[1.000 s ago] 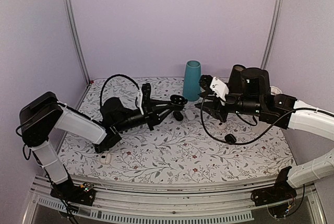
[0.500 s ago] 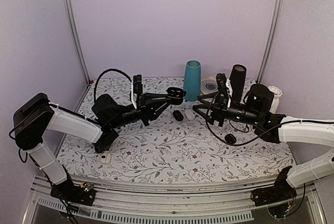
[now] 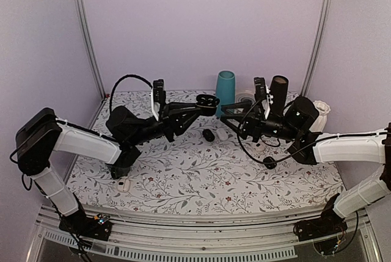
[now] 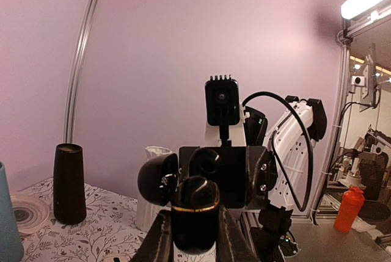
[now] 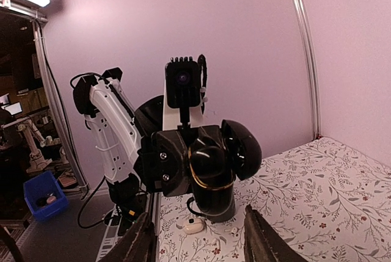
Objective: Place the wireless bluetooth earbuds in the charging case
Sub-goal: Pass from the left arm to the right
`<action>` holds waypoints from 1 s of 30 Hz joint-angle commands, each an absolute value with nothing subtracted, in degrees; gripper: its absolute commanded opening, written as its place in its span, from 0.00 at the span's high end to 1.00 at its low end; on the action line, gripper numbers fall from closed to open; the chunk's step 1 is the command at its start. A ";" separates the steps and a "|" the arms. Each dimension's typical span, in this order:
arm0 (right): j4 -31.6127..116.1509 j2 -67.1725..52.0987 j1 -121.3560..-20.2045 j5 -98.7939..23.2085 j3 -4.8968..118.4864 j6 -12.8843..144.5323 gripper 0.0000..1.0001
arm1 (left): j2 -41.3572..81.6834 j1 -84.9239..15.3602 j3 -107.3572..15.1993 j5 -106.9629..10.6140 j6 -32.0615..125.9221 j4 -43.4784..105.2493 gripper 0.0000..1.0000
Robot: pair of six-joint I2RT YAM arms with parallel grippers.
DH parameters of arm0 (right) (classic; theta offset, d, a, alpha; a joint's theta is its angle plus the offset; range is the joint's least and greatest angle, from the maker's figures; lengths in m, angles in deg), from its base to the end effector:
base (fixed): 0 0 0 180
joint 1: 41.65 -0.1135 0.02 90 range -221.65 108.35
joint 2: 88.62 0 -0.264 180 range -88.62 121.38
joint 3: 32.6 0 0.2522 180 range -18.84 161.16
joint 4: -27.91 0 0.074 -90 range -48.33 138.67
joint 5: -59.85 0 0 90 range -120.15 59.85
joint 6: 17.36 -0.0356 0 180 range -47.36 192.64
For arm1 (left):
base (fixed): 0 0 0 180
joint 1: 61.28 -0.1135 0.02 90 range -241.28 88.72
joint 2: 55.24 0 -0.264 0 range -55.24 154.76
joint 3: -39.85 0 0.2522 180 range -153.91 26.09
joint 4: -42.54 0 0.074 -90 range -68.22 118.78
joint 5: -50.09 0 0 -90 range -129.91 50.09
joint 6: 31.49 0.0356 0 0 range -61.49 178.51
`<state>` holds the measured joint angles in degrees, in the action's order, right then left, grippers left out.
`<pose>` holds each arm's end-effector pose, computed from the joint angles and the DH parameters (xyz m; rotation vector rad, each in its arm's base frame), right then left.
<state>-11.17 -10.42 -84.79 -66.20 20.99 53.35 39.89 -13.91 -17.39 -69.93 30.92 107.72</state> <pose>0.2008 0.2169 0.2926 -0.8533 1.2319 1.3087 0.2143 -0.2591 0.2696 0.7133 1.0718 -1.4275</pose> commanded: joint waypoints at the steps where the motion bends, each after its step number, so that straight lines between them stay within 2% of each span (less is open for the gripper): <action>1: -14.66 -9.16 -86.08 -68.05 23.74 51.63 0.53 | 39.63 -12.90 -19.65 -70.99 30.22 109.12 1.00; 11: -14.30 -8.76 -86.37 -67.28 24.84 50.47 0.62 | 39.07 -10.89 -21.28 -70.51 31.54 106.76 1.00; 20: -13.57 -9.53 -87.32 -67.29 25.37 50.17 0.75 | 39.06 -9.76 -21.72 -69.58 32.47 105.53 1.00; 30: -11.85 -10.58 -87.95 -67.42 25.37 50.50 0.96 | 38.56 -9.40 -22.07 -69.45 33.14 103.02 1.00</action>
